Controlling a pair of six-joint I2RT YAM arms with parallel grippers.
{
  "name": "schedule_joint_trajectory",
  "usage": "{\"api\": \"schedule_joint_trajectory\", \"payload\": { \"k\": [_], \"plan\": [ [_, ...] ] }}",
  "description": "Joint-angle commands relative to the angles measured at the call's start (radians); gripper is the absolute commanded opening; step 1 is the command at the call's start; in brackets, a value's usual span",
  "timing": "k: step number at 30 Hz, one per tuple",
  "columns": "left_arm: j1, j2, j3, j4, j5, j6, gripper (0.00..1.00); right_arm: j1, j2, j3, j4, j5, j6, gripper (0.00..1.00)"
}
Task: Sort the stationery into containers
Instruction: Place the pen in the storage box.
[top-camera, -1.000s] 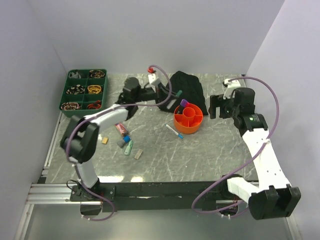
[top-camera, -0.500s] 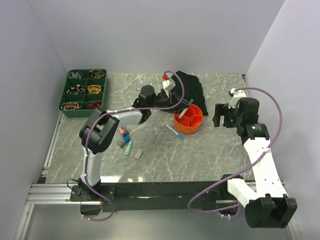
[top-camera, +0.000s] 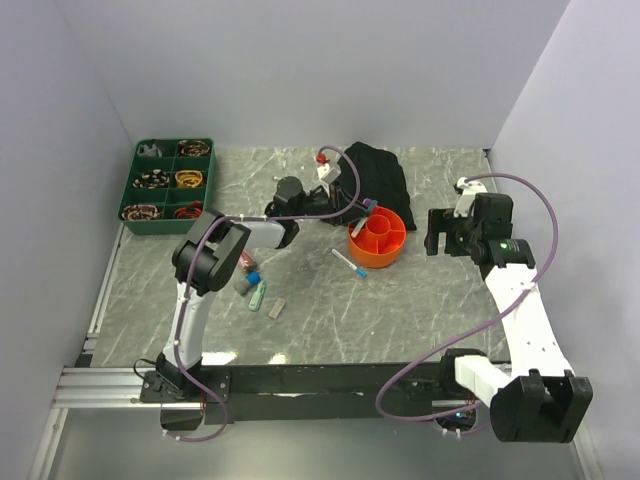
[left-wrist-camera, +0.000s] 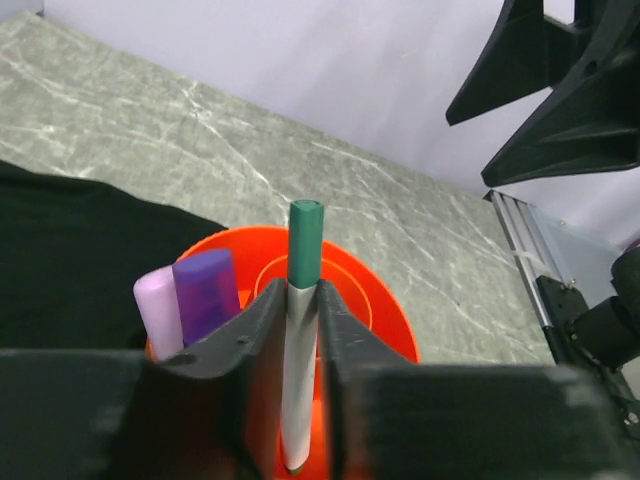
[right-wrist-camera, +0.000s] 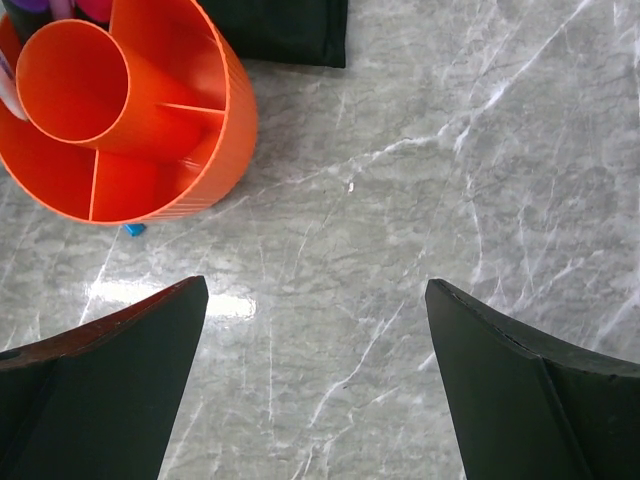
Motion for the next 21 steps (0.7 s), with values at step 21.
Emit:
{"api": "schedule_joint_trajectory", "payload": {
  "k": [21],
  "plan": [
    [0.329,0.163,1.164,-2.047,-0.115,1.19,0.56,0.005,0.339,0.28,0.086,-0.191,0.013,0.98]
  ]
}}
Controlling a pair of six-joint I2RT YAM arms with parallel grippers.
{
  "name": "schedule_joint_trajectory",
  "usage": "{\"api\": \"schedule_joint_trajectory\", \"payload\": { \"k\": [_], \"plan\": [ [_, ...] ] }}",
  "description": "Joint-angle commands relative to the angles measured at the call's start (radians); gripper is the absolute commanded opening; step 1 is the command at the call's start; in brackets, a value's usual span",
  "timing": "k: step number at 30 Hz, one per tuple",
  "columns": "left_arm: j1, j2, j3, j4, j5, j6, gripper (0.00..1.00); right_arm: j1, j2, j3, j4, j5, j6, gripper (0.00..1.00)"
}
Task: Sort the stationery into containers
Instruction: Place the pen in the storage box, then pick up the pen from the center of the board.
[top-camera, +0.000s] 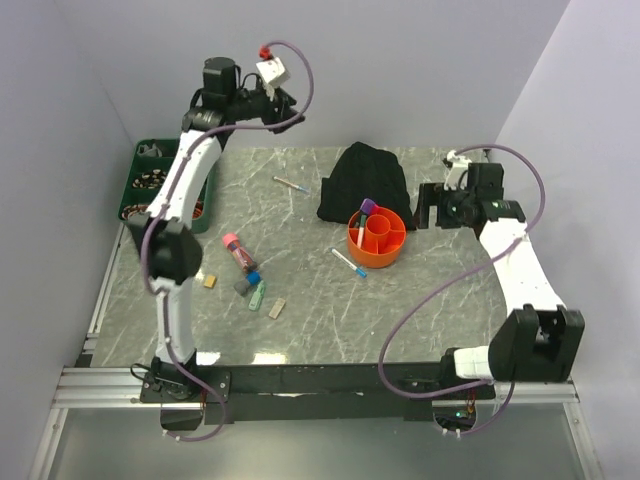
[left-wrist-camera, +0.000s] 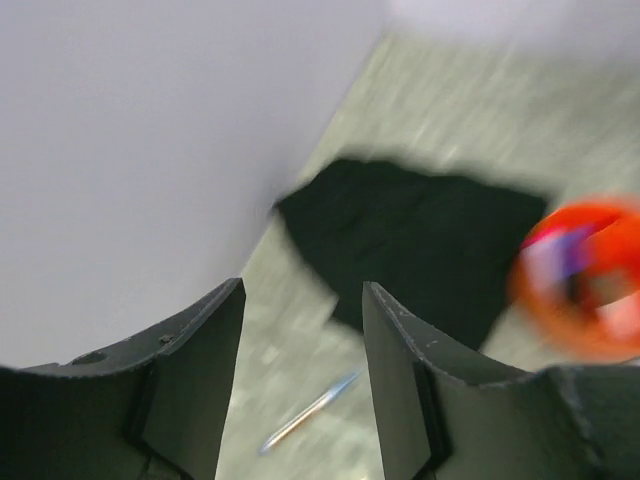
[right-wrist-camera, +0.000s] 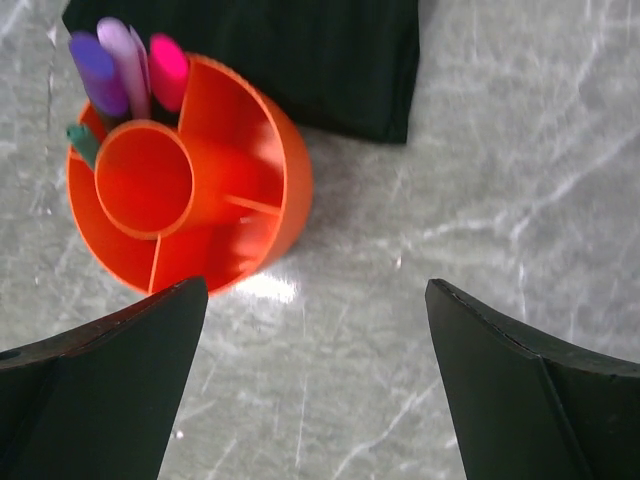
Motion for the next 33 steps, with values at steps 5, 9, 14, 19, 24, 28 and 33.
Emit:
{"api": "schedule_joint_trajectory", "payload": {
  "k": [5,9,14,19,24,28,33],
  "plan": [
    [0.029,0.199,0.032,-0.549,-0.181,0.677,0.56,0.004,0.095,0.133,0.049,-0.059,0.024,0.98],
    [0.041,0.309,0.13,-0.521,-0.205,0.682,0.56,0.006,0.081,0.119,0.04,-0.029,0.027,0.97],
    [0.046,0.38,0.157,-0.461,-0.202,0.728,0.58,0.006,0.059,0.092,0.027,-0.038,-0.001,0.97],
    [0.044,0.423,0.138,-0.413,-0.208,0.763,0.66,0.006,0.064,0.072,0.033,-0.03,-0.013,0.96],
    [0.037,0.404,0.019,-0.285,-0.245,0.788,0.83,0.004,0.105,0.101,0.021,-0.025,-0.022,0.97],
    [0.021,0.438,0.051,-0.228,-0.287,0.801,0.85,0.004,0.14,0.125,0.032,-0.03,-0.016,0.97],
    [0.015,0.545,0.24,-0.347,-0.236,0.784,0.84,0.003,0.165,0.138,0.033,-0.042,-0.01,0.98]
  ]
}}
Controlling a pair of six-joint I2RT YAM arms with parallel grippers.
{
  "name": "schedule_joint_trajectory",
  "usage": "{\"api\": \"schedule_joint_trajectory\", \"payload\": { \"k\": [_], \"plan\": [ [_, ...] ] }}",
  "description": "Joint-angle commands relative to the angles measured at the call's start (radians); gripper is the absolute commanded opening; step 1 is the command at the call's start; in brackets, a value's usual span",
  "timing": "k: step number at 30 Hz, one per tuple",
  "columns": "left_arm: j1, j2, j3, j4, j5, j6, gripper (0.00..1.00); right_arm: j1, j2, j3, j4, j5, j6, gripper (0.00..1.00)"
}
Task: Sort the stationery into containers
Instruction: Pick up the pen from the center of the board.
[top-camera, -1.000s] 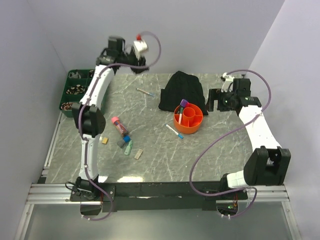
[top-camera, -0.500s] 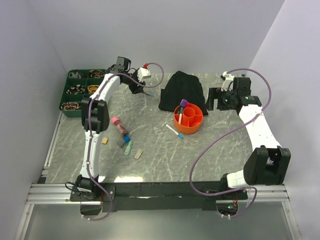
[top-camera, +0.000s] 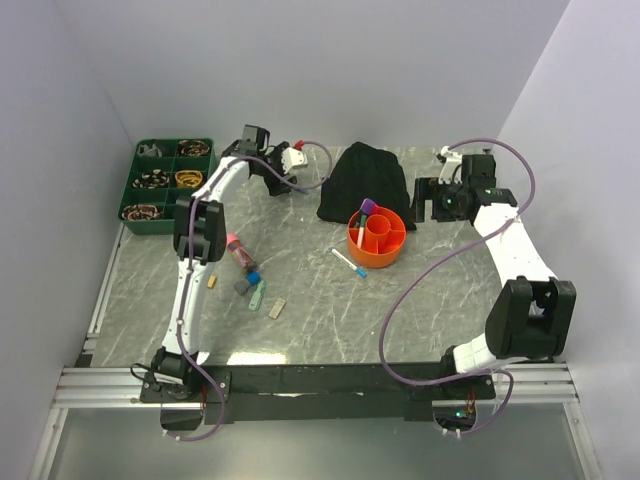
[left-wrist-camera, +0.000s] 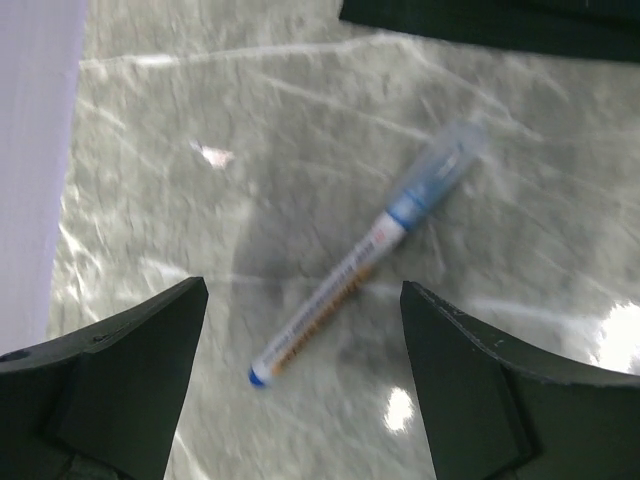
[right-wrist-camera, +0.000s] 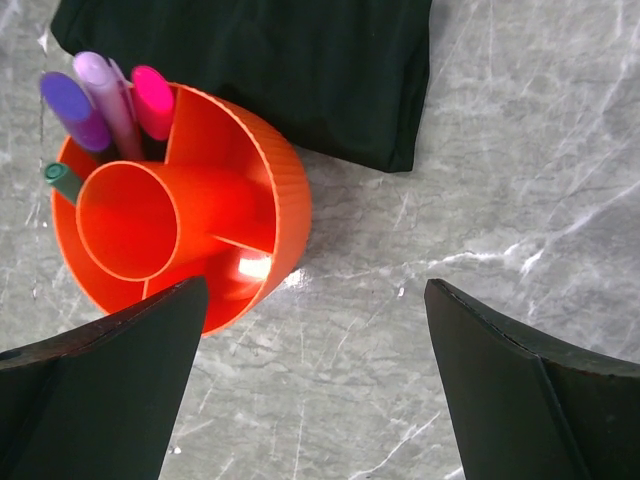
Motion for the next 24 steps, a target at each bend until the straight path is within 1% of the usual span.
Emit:
{"api": "schedule_joint_trajectory", "payload": {
  "k": [1,4,6,9,12,13,17,20,22,24],
  "plan": [
    [-0.012,0.03,0.118,-0.043,0.045,0.017,0.84,-0.001,0.017,0.051,0.009,-0.01,-0.005,0.98],
    [-0.015,0.033,0.121,-0.086,0.079,-0.028,0.84,-0.005,0.034,0.06,0.003,-0.016,-0.003,0.98],
    [-0.015,0.053,0.16,-0.135,0.09,-0.117,0.83,-0.007,0.043,0.065,0.004,-0.016,0.001,0.98],
    [-0.012,0.071,0.176,-0.178,0.134,-0.225,0.81,-0.01,0.062,0.08,0.0,-0.021,0.003,0.98],
    [-0.012,0.083,0.167,-0.169,0.169,-0.342,0.8,-0.013,0.088,0.103,-0.008,-0.022,0.006,0.98],
    [-0.01,0.089,0.176,-0.166,0.174,-0.344,0.8,-0.013,0.101,0.111,-0.011,-0.022,0.006,0.98],
    [-0.004,0.119,0.193,-0.075,0.165,-0.46,0.83,-0.015,0.132,0.147,-0.017,-0.029,0.007,0.98],
    [-0.006,0.149,0.254,-0.106,0.157,-0.467,0.85,-0.018,0.151,0.164,-0.005,-0.033,0.015,0.98],
    [-0.007,0.151,0.256,-0.112,0.166,-0.462,0.85,-0.018,0.167,0.17,0.003,-0.036,0.018,0.98],
    [-0.006,0.158,0.279,-0.191,0.191,-0.395,0.84,-0.018,0.189,0.189,-0.005,-0.041,0.015,0.98]
  ]
}}
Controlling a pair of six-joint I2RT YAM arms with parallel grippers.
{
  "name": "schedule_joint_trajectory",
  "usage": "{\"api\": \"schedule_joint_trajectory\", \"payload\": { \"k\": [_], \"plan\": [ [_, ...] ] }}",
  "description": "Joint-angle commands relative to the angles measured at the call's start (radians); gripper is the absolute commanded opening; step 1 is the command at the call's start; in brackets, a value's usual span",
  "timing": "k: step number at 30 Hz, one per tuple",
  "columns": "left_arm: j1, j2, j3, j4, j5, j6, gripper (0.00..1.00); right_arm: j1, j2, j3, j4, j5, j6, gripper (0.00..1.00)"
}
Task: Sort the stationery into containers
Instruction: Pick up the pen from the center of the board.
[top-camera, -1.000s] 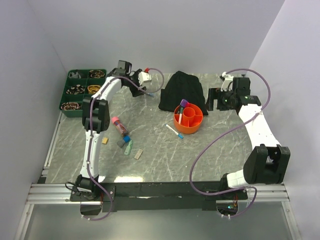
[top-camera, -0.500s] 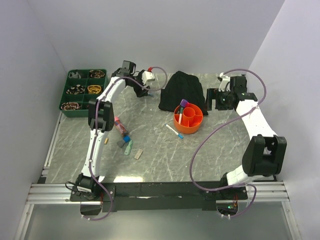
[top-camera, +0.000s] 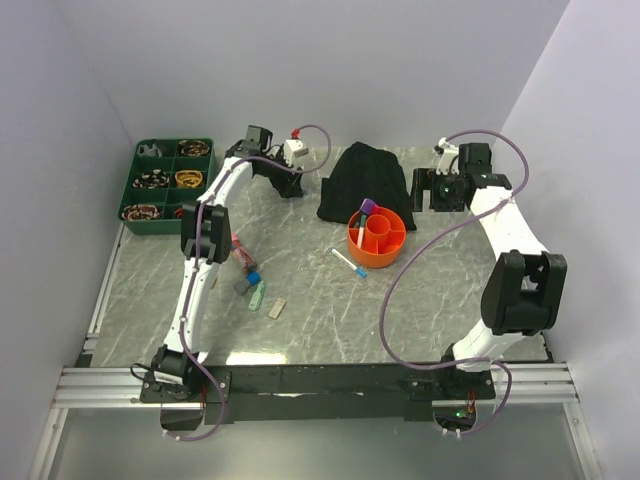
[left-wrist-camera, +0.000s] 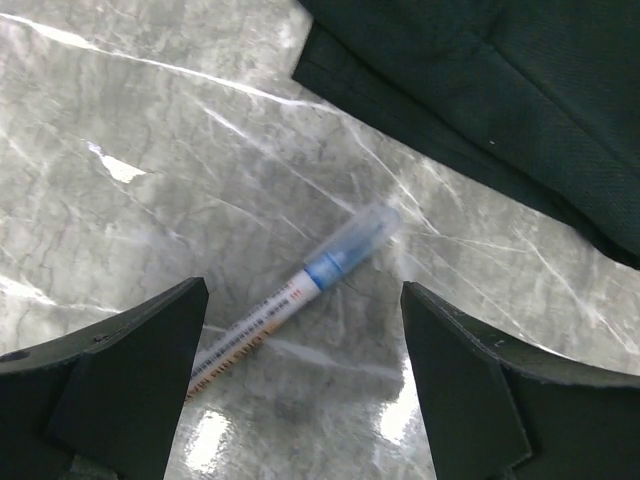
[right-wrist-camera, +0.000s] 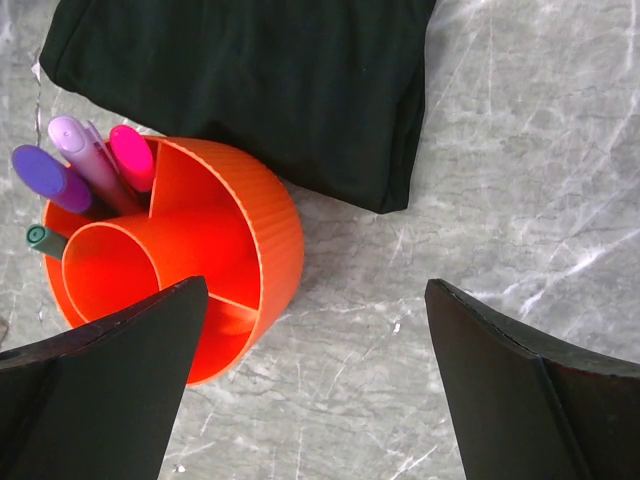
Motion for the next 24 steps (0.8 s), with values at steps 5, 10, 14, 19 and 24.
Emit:
{"api": "schedule_joint_trajectory", "payload": {
  "k": [5,10,14,19,24],
  "plan": [
    [0.007,-0.016,0.041,-0.228,0.093,0.229,0.77,-0.01,0.059,0.114,-0.009,-0.008,-0.004,0.98],
    [-0.009,-0.045,-0.027,-0.309,-0.034,0.317,0.73,-0.01,0.054,0.134,-0.013,-0.019,0.012,0.98],
    [-0.013,-0.077,-0.099,-0.384,-0.113,0.421,0.63,-0.007,0.03,0.122,-0.018,-0.01,0.006,0.98],
    [-0.035,-0.131,-0.222,-0.271,-0.121,0.301,0.61,-0.007,-0.011,0.084,-0.01,-0.02,0.014,0.98],
    [-0.09,-0.135,-0.263,-0.171,-0.231,0.292,0.61,-0.005,-0.054,0.042,-0.01,-0.025,0.011,0.98]
  ]
}}
